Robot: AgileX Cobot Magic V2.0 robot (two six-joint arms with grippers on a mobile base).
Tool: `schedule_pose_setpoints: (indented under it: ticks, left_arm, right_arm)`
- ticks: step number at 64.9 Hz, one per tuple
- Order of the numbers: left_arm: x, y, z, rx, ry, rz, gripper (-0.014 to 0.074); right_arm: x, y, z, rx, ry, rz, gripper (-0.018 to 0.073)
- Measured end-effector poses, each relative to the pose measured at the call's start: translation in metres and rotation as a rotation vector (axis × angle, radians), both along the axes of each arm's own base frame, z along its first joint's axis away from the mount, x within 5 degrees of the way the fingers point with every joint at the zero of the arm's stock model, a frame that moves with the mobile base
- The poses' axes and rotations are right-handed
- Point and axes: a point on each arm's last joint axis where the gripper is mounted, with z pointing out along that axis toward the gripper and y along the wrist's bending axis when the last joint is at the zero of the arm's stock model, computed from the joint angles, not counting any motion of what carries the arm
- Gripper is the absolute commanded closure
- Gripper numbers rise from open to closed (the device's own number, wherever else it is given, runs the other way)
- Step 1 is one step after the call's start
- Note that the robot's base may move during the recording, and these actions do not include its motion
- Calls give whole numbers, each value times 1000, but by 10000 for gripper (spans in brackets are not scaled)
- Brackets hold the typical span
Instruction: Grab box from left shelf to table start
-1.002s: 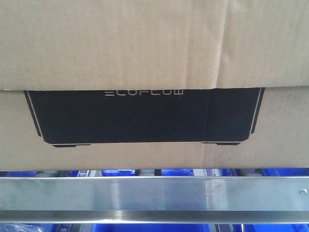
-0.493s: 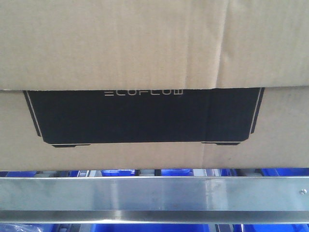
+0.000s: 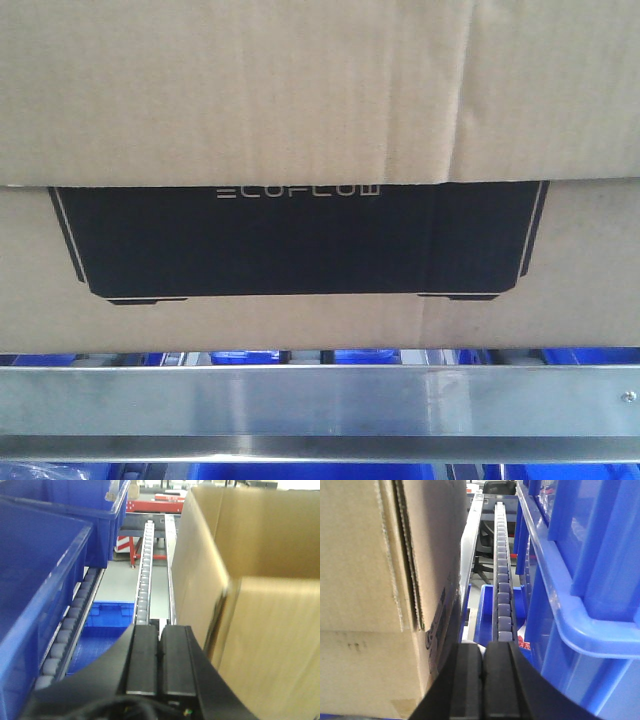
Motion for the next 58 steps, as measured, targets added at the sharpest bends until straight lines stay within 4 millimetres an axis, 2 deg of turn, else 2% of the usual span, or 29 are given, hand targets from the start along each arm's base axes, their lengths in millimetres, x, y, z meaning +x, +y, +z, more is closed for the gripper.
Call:
schedule_pose_setpoints:
  ticks: [14, 23, 40, 58]
  left_arm:
    - [19, -2, 56, -1, 8, -2, 689]
    - [36, -5, 79, -27, 82, -22, 689]
    - [71, -12, 111, -84, 150, -55, 689]
    - [106, -17, 125, -78, 216, -71, 689]
  right_arm:
    - [0, 0, 0, 0, 0, 0, 510]
    - [0, 0, 0, 0, 0, 0, 510]
    - [0, 0, 0, 0, 0, 0, 510]
    - [0, 0, 0, 0, 0, 0, 510]
